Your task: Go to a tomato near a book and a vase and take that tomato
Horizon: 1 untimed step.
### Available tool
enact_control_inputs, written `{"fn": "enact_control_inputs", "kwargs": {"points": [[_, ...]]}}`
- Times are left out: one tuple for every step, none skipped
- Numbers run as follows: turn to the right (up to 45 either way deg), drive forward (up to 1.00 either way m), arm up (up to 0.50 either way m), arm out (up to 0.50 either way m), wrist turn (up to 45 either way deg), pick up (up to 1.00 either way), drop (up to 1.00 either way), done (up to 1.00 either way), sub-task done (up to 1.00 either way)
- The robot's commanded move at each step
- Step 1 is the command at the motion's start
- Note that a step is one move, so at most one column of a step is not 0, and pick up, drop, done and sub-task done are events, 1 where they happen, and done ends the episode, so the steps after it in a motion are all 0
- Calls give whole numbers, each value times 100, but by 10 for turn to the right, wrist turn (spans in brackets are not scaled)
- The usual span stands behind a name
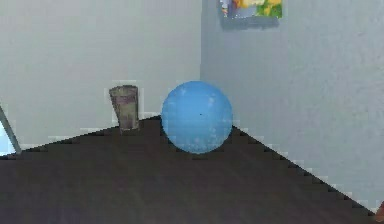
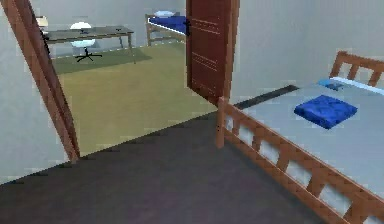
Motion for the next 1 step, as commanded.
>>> {"fn": "enact_control_inputs", "kwargs": {"points": [[-300,0,0,0,0,0,0,0,0]]}}
